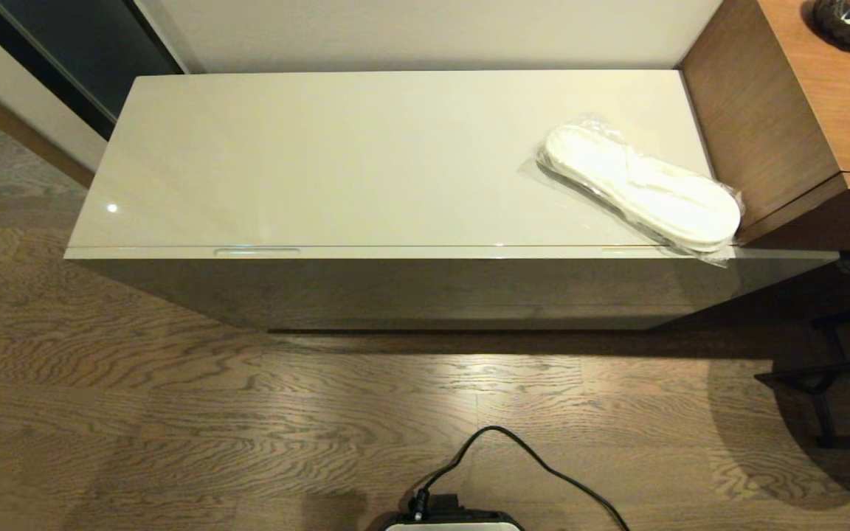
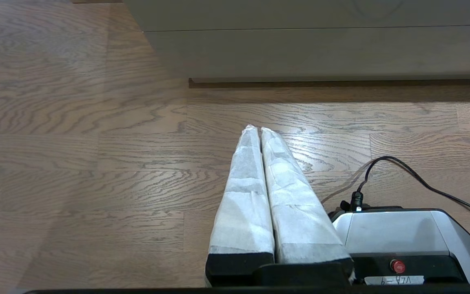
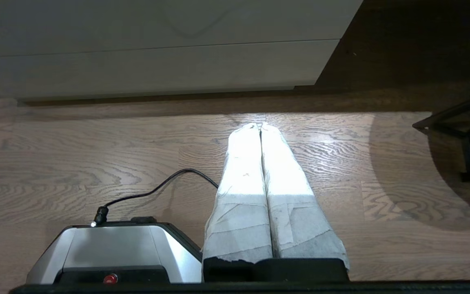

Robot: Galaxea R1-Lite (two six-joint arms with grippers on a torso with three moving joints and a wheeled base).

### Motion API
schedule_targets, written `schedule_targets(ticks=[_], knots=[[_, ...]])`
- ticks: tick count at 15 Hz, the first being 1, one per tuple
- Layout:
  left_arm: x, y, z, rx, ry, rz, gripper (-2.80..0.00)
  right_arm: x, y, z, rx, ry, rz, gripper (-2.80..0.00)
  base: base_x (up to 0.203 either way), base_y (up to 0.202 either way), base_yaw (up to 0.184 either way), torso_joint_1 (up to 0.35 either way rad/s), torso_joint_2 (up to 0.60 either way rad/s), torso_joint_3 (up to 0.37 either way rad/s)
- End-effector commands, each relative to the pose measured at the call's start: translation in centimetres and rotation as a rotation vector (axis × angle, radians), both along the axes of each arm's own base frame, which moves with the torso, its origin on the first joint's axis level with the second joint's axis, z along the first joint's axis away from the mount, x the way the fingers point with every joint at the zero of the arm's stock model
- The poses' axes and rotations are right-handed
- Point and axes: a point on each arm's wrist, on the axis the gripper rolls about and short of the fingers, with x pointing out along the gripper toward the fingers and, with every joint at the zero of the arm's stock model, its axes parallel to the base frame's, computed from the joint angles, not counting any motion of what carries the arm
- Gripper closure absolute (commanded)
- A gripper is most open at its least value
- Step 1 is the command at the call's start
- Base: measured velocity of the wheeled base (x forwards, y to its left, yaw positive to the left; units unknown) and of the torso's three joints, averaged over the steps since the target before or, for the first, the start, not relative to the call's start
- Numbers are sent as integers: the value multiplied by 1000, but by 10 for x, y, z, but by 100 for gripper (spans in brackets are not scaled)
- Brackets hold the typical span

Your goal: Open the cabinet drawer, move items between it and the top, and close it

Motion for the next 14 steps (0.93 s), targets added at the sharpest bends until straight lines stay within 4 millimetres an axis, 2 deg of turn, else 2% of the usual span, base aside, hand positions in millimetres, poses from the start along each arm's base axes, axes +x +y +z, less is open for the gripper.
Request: schedule_targets(ticks=[1,14], knots=[[0,0,0,0,2,1,0,0,0,-1,0,3,0,0,0,0,0,0,0,0],[0,0,0,0,2,2,0,0,0,-1,0,3,0,0,0,0,0,0,0,0]])
